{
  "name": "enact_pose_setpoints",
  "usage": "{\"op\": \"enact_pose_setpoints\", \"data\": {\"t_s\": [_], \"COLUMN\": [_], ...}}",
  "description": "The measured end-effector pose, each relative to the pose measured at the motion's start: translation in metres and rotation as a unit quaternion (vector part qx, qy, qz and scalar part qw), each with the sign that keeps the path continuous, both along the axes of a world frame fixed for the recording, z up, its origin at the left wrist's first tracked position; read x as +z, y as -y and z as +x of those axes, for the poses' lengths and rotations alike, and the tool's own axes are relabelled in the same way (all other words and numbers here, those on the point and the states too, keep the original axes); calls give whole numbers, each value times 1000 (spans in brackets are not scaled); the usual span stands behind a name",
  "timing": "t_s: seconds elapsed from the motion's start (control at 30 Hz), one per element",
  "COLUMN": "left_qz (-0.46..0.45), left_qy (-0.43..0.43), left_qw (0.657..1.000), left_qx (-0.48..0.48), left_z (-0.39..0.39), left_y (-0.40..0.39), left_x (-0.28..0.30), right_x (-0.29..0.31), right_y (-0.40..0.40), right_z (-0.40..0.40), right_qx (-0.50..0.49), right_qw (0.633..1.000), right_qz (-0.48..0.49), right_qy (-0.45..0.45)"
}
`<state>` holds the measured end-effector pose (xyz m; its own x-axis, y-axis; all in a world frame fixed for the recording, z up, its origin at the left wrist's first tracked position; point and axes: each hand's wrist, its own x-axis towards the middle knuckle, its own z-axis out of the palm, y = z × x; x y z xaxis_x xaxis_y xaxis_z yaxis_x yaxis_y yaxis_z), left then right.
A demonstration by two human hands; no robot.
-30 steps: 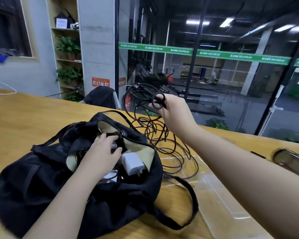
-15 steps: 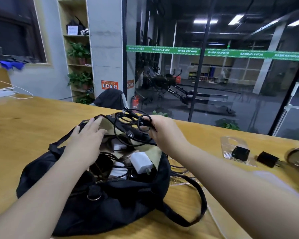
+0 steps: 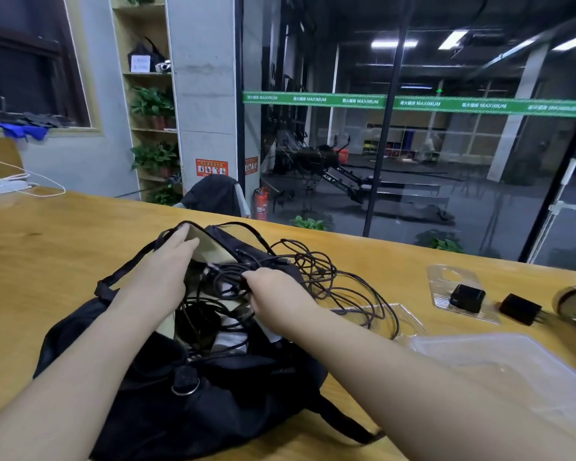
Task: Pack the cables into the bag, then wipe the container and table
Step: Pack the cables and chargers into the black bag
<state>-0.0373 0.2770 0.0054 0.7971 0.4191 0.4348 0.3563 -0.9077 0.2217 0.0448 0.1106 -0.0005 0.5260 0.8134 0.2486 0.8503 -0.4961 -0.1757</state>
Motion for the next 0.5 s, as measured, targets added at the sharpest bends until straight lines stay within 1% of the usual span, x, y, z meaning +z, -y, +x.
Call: {"op": "enact_pose_setpoints", "data": {"t_s": [0.07, 0.13, 0.23, 0.3, 0.33, 0.43, 0.5], "left_qz": [1, -14, -38, -38, -40, -50, -48], "left_qy": [23, 45, 57, 53, 47, 32, 25], "left_qw": [1000, 998, 995, 995, 995, 996, 996], "left_qx": [-14, -37, -72, -82, -81, -72, -73], "left_z": [3, 5, 9, 13, 14, 15, 15], "left_y": [9, 23, 41, 45, 45, 44, 42], "left_x": [0, 0, -4, -12, -16, -25, -27], "right_x": [-6, -6, -3, 0, 3, 11, 14], "right_y": [-6, -9, -5, 2, 8, 31, 49], "right_z": [-1, -4, -6, -3, -1, 19, 40], "right_qx": [-2, 9, 30, 43, 44, -2, -50], "right_qw": [1000, 1000, 995, 988, 985, 985, 988], "right_qz": [-6, 0, -1, 37, 54, 98, 78], "right_qy": [1, -16, -92, -144, -155, -143, -120]}}
